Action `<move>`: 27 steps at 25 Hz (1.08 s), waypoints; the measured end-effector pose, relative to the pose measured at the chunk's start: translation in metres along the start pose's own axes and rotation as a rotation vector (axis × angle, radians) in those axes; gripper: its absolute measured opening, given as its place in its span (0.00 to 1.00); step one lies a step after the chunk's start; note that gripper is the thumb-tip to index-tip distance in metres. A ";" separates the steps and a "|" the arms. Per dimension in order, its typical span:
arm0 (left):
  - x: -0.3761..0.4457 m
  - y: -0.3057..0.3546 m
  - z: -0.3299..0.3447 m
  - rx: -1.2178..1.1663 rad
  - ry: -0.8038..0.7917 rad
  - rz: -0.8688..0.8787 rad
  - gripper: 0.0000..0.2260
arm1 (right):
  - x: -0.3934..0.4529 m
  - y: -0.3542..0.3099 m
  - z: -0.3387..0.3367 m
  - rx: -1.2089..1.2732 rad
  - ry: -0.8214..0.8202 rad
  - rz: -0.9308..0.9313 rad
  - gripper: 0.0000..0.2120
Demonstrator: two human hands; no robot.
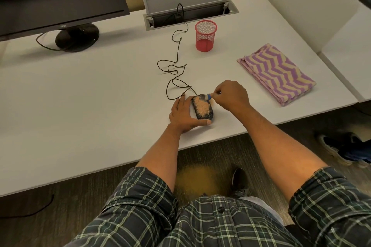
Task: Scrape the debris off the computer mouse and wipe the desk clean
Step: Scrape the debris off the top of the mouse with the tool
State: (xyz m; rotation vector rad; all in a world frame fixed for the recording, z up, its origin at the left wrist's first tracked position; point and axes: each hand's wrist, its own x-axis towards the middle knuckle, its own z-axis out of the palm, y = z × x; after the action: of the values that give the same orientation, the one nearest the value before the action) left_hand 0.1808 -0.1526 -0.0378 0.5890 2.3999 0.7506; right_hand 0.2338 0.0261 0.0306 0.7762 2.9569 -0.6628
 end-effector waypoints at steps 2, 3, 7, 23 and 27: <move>0.000 0.000 0.000 0.001 -0.003 0.001 0.55 | 0.001 -0.002 0.002 0.002 0.001 -0.021 0.09; 0.001 0.000 0.000 0.001 -0.003 0.004 0.55 | 0.001 -0.003 0.003 -0.008 -0.003 -0.020 0.09; 0.000 0.000 0.000 -0.006 -0.006 0.002 0.55 | 0.003 -0.001 0.004 -0.011 0.015 -0.004 0.10; 0.002 -0.001 0.001 0.009 -0.007 0.001 0.55 | 0.010 0.007 -0.004 0.052 -0.039 0.003 0.09; 0.001 0.000 0.001 0.013 -0.004 0.000 0.55 | 0.010 0.001 -0.002 0.033 -0.026 0.006 0.08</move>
State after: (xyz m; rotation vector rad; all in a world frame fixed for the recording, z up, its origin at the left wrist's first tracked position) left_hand 0.1799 -0.1520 -0.0390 0.5952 2.4032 0.7335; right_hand 0.2255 0.0325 0.0313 0.7720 2.9266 -0.7175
